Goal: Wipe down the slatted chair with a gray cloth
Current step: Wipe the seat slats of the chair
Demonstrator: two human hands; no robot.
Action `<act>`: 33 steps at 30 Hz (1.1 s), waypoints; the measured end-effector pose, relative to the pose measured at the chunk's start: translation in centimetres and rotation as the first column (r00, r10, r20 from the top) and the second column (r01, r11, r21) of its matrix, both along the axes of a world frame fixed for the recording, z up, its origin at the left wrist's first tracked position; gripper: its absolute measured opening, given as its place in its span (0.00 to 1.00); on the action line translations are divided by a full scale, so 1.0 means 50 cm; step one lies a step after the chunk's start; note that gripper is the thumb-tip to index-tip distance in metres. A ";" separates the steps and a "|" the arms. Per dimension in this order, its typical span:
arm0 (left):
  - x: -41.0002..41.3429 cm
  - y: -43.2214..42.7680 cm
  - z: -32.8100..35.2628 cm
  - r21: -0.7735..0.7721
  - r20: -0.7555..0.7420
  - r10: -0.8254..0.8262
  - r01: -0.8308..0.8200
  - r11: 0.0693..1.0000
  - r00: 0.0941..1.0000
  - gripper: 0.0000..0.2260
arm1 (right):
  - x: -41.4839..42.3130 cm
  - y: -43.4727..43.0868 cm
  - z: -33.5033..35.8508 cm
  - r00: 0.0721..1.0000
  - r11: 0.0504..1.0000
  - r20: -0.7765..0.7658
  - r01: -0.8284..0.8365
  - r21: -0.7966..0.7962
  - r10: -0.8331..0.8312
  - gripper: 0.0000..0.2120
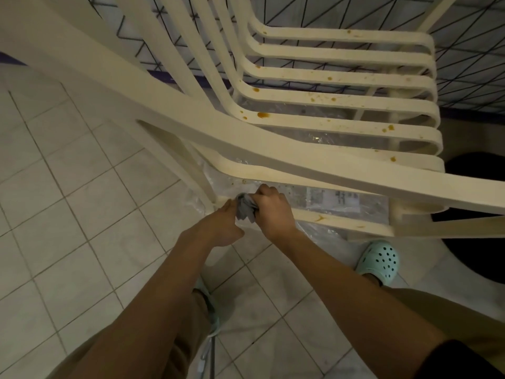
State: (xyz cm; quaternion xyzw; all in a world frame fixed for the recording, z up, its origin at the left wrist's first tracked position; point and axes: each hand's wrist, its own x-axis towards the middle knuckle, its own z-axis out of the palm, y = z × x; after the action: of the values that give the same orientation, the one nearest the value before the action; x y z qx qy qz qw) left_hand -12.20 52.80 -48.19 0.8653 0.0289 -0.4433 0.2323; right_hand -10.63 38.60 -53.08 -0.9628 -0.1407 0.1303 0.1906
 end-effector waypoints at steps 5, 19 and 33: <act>-0.001 -0.009 -0.001 0.065 -0.027 -0.010 0.012 0.998 1.000 0.39 | -0.005 -0.043 -0.005 1.000 1.000 -0.002 0.022 0.015 -0.022 0.11; -0.019 -0.052 -0.023 0.160 0.006 -0.185 0.182 0.970 0.983 0.37 | -0.037 -0.202 -0.009 0.991 0.989 0.013 0.131 0.063 -0.132 0.10; -0.027 -0.119 -0.040 0.228 0.044 -0.227 0.212 0.950 0.973 0.39 | -0.029 -0.180 -0.004 0.989 0.988 0.004 0.145 0.045 -0.146 0.06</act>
State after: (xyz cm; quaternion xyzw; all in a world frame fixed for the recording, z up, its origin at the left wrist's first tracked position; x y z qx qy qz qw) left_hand -13.54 46.83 -50.20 0.8985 -0.0264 -0.4300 0.0847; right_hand -12.07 29.62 -53.26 -0.9664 -0.0736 0.1096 0.2206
